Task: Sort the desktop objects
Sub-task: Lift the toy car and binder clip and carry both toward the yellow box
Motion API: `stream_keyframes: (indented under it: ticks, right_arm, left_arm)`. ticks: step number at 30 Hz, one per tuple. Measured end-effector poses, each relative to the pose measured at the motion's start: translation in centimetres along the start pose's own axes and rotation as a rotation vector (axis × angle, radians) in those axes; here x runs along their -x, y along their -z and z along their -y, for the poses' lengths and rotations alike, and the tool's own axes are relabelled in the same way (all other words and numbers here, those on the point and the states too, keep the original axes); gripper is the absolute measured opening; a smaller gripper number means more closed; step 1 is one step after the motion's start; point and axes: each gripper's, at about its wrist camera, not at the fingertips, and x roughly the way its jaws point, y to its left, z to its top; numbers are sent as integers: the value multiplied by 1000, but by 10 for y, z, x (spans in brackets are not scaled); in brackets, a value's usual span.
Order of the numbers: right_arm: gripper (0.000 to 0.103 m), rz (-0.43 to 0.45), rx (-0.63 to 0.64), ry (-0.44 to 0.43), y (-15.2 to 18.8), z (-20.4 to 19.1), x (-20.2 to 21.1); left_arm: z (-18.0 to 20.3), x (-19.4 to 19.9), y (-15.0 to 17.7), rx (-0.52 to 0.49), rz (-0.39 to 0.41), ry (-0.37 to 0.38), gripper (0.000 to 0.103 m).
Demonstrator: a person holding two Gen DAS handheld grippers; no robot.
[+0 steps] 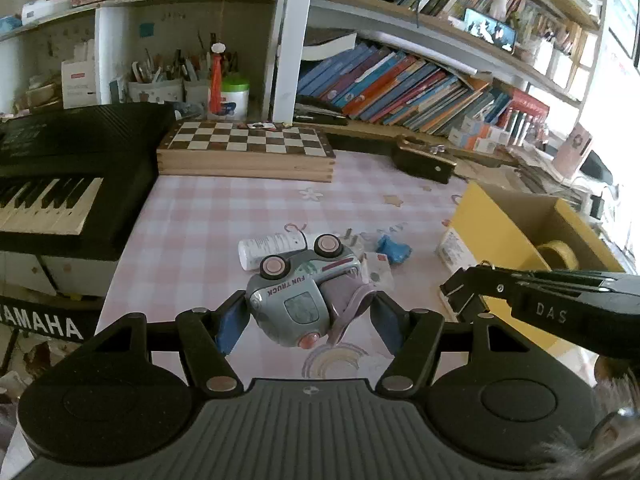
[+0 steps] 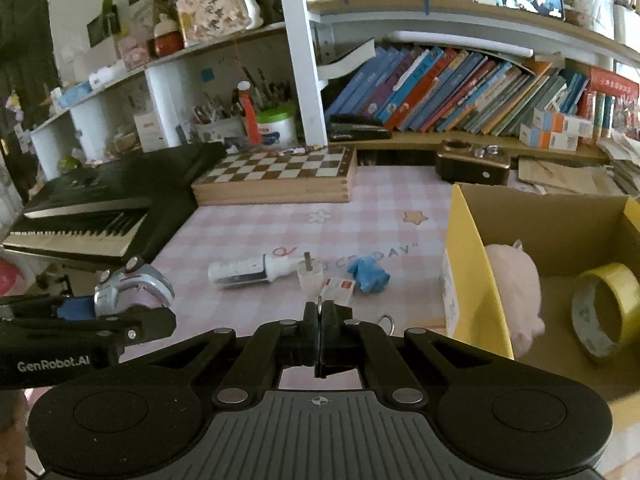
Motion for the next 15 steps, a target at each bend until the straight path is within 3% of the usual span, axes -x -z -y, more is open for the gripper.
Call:
stream_keyframes:
  ticks: [15]
  right_arm:
    - [1,-16,-5,2,45,-21,65]
  left_arm:
    - [0,82,37,5,25,69,64]
